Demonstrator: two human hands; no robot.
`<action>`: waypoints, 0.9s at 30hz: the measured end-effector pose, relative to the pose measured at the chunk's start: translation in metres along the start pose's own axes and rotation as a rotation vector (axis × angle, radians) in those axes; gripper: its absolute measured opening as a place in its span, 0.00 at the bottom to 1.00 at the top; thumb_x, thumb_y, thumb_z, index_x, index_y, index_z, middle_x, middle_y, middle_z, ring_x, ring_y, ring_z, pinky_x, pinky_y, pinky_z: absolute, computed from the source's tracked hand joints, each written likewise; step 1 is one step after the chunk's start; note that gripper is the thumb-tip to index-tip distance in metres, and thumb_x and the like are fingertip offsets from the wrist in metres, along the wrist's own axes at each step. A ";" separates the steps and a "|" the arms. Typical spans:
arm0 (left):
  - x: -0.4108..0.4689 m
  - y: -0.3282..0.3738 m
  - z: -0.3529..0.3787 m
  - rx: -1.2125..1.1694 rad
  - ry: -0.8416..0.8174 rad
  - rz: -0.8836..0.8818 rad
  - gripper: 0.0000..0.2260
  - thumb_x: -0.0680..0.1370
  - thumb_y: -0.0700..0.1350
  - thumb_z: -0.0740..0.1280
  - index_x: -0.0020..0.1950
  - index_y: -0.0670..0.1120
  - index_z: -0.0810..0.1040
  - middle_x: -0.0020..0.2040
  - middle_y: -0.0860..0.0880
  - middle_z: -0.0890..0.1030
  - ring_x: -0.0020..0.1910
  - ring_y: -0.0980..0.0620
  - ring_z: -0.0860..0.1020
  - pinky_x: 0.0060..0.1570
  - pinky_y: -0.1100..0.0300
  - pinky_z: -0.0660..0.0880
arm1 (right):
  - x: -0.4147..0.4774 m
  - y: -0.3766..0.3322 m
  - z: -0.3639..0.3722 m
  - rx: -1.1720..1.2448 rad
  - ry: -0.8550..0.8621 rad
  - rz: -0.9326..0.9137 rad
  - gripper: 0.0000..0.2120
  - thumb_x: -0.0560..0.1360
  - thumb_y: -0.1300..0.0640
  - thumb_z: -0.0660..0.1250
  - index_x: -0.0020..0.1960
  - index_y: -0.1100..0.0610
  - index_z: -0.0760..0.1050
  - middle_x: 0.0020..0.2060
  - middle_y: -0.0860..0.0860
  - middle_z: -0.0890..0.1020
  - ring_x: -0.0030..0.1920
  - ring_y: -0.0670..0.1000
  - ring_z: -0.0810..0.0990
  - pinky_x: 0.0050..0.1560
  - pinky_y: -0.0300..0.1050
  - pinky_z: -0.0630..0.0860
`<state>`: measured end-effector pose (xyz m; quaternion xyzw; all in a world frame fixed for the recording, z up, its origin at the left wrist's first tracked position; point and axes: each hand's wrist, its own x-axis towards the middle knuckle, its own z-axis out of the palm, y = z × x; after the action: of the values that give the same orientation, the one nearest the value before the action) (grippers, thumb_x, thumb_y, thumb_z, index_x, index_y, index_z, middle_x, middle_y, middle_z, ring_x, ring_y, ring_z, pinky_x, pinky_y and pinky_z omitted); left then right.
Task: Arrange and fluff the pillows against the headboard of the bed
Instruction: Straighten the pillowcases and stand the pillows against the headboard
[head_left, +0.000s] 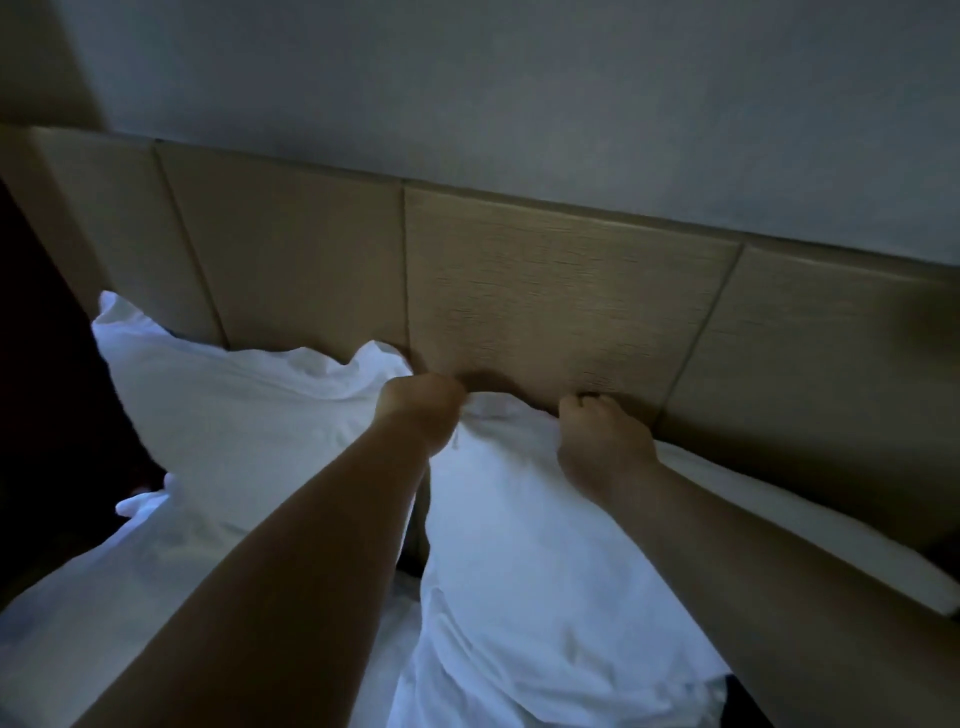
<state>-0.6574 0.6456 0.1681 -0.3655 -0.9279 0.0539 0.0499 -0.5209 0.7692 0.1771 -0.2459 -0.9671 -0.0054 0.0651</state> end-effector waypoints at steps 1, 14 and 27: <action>0.002 -0.001 -0.003 0.014 0.013 -0.021 0.09 0.81 0.43 0.59 0.57 0.46 0.78 0.54 0.46 0.82 0.54 0.47 0.81 0.47 0.56 0.74 | -0.001 0.006 0.001 -0.027 -0.030 0.031 0.12 0.78 0.65 0.57 0.57 0.57 0.75 0.54 0.55 0.80 0.56 0.54 0.78 0.49 0.48 0.75; 0.023 -0.017 0.003 -0.043 0.043 -0.409 0.13 0.78 0.40 0.63 0.62 0.44 0.78 0.61 0.44 0.77 0.61 0.45 0.76 0.55 0.52 0.76 | 0.028 -0.009 0.020 0.079 0.139 -0.126 0.13 0.49 0.71 0.77 0.26 0.60 0.76 0.23 0.56 0.78 0.25 0.57 0.79 0.21 0.41 0.74; -0.031 0.097 -0.054 -0.252 0.124 -0.055 0.19 0.77 0.43 0.59 0.68 0.51 0.66 0.61 0.47 0.78 0.59 0.45 0.77 0.51 0.52 0.74 | -0.033 0.040 -0.023 0.223 0.072 -0.145 0.10 0.76 0.64 0.60 0.54 0.58 0.77 0.51 0.55 0.81 0.52 0.57 0.79 0.48 0.49 0.75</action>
<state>-0.5627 0.6981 0.2068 -0.3461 -0.9321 -0.0868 0.0622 -0.4703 0.7871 0.1947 -0.1661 -0.9740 0.0888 0.1261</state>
